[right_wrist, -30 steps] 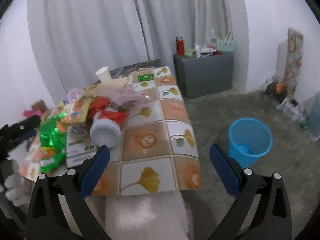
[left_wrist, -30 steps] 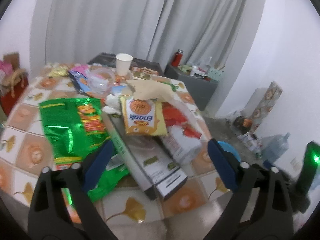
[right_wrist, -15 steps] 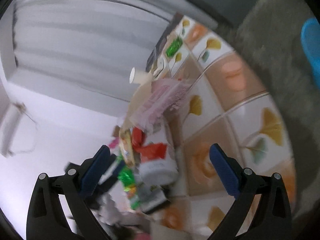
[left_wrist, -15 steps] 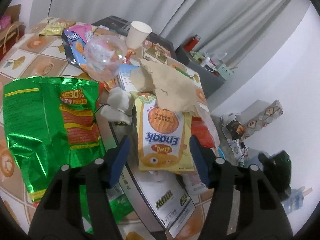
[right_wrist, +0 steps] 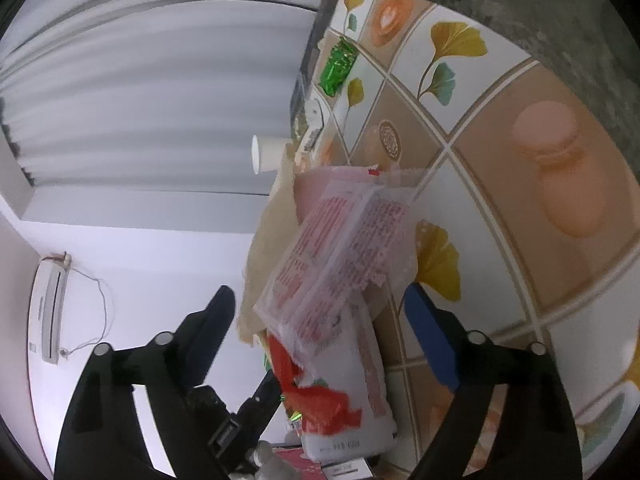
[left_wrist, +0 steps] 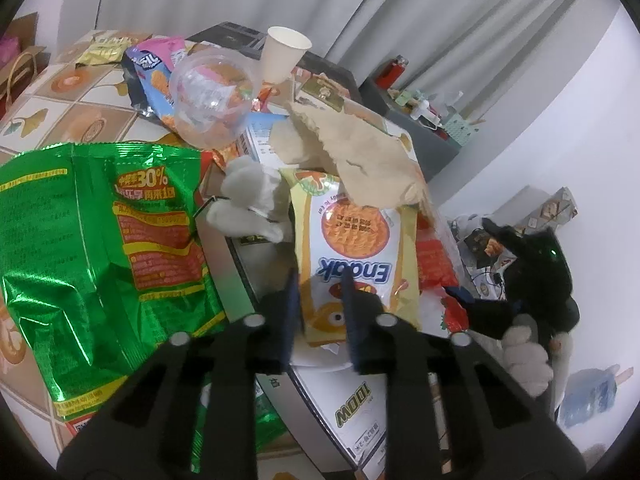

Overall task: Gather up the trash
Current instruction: 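Grasp the yellow Enaak snack packet with the left tool while the right tool grasps the pink plastic bag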

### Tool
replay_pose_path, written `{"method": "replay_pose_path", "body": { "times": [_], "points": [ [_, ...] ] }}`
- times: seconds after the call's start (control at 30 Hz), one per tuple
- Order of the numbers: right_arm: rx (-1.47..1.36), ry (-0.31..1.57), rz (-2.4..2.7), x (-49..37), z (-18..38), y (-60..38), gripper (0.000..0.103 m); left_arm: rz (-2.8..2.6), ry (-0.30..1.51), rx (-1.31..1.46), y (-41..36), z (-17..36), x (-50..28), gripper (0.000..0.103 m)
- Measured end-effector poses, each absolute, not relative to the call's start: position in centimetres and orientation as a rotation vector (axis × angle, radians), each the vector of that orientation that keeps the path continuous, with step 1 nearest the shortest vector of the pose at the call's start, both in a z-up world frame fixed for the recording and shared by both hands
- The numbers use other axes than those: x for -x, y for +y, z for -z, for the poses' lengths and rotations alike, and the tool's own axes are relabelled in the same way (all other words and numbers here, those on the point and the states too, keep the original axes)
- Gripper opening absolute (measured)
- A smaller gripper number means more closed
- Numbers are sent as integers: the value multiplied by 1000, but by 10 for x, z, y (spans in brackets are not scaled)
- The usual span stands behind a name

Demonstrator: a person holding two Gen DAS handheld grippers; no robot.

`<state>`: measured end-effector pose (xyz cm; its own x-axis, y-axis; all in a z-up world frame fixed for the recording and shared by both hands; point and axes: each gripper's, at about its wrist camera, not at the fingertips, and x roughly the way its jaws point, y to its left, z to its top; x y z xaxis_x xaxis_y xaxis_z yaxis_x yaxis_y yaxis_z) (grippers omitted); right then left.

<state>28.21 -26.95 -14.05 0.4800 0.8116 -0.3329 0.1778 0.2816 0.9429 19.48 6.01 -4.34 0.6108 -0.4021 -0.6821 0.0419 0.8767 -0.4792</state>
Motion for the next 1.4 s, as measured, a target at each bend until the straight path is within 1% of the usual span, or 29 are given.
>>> {"method": "replay_pose_path", "body": {
  "times": [0.03, 0.07, 0.1, 0.13, 0.17, 0.2, 0.23, 0.3, 0.33, 0.4, 0.53, 0.67, 0.77, 0.8, 0.83, 0.87, 0.9, 0.97, 1.0, 1.03, 1.13, 1.3, 1.37, 1.4],
  "points": [
    [-1243, 1026, -542, -285, 141, -268, 72, 269, 879, 444, 61, 43, -194, 13],
    [-1243, 1031, -544, -285, 145, -267, 69, 271, 874, 442, 61, 42, -193, 9],
    [-1248, 1040, -545, -286, 148, -267, 64, 275, 867, 440, 61, 40, -191, 7],
    [-1254, 1046, -546, -286, 151, -268, 61, 280, 862, 436, 62, 38, -190, 5],
    [-1264, 1051, -549, -285, 153, -268, 55, 284, 855, 433, 62, 37, -188, 3],
    [-1272, 1053, -552, -284, 155, -267, 47, 289, 845, 429, 63, 34, -185, 2],
    [-1279, 1054, -556, -281, 156, -268, 44, 292, 836, 425, 63, 32, -183, 2],
    [-1286, 1050, -562, -274, 156, -270, 32, 301, 818, 414, 63, 28, -177, 0],
    [-1287, 1045, -562, -270, 154, -272, 30, 304, 805, 405, 63, 24, -172, 0],
    [-1291, 1032, -568, -265, 152, -274, 17, 310, 785, 394, 63, 18, -165, 0],
    [-1306, 1003, -567, -255, 146, -283, 9, 316, 738, 388, 66, 4, -149, 0],
    [-1336, 987, -553, -242, 141, -291, 8, 324, 693, 389, 72, -9, -130, 0],
    [-1402, 1010, -539, -237, 146, -293, 11, 324, 666, 384, 75, -17, -118, 0],
    [-1417, 1022, -534, -237, 149, -293, 21, 323, 657, 383, 77, -19, -114, 0],
    [-1431, 1037, -520, -239, 152, -292, 46, 323, 651, 383, 78, -21, -112, 0],
    [-1440, 1041, -509, -239, 155, -291, 56, 321, 646, 385, 80, -22, -109, 0],
    [-1440, 1044, -502, -242, 155, -290, 59, 320, 641, 388, 82, -24, -107, 0],
    [-1423, 1064, -492, -251, 156, -284, 60, 318, 631, 394, 85, -26, -105, 0],
    [-1420, 1079, -487, -257, 156, -280, 63, 316, 628, 395, 87, -26, -103, 0],
    [-1415, 1100, -489, -264, 158, -275, 64, 316, 626, 397, 87, -26, -103, 0],
    [-1387, 1143, -480, -280, 160, -263, 64, 317, 625, 408, 90, -26, -104, 0],
    [-1376, 1147, -481, -294, 158, -254, 64, 325, 634, 429, 94, -22, -107, 0],
    [-1372, 1146, -469, -299, 158, -252, 56, 328, 637, 437, 96, -20, -107, 0],
    [-1375, 1148, -467, -300, 159, -252, 51, 330, 639, 443, 97, -19, -108, 0]
  ]
}}
